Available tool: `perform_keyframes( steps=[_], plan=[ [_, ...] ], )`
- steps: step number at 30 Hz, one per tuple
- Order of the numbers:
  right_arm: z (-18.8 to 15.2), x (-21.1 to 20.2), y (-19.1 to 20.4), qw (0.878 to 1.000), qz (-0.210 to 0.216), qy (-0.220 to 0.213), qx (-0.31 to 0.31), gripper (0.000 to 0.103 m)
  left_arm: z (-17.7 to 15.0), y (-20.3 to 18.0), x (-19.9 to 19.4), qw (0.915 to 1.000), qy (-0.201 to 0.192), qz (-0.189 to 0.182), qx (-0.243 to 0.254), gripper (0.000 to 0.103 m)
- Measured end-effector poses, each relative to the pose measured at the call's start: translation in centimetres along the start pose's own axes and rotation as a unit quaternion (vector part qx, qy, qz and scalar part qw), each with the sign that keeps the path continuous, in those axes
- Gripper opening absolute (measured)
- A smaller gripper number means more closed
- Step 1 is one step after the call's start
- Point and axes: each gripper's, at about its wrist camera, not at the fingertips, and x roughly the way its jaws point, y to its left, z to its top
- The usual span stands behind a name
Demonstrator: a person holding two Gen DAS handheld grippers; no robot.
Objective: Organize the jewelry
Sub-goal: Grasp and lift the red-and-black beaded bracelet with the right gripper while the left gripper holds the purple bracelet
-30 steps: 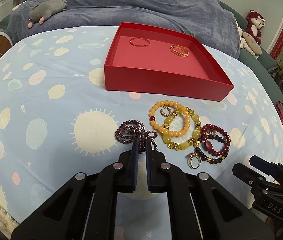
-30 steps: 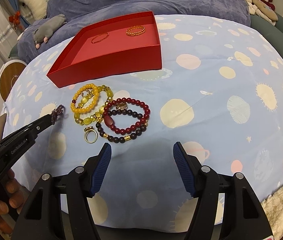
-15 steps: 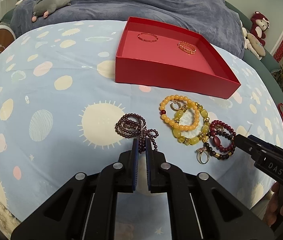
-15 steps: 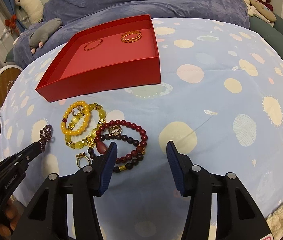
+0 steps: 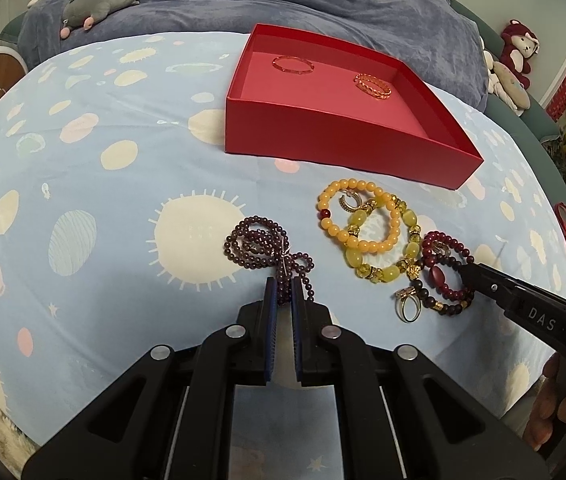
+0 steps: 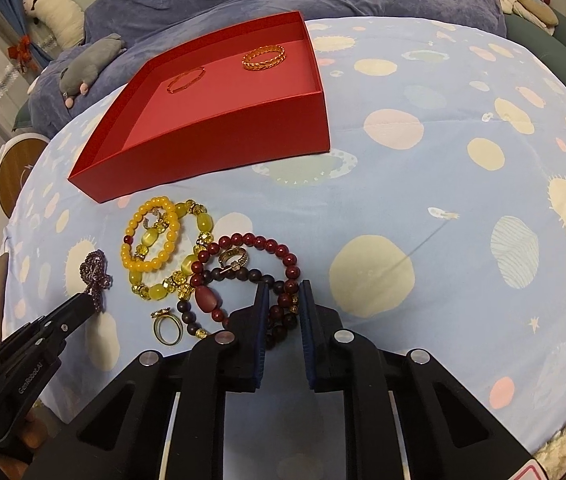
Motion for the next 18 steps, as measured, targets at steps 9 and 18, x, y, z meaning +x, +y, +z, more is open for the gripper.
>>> perform_keyframes(
  steps=[9,18],
  plan=[
    [0.4,-2.2,0.2,1.000,0.012,-0.027,0.000,0.001,0.4,-0.5,-1.1,0.9999,-0.012,-0.006,0.001,0.007],
    [0.4,-0.9,-0.6,1.000,-0.001,-0.007,0.009,0.011,0.4,-0.8,-1.4,0.9999,-0.014,-0.007,0.003,0.007]
  ],
)
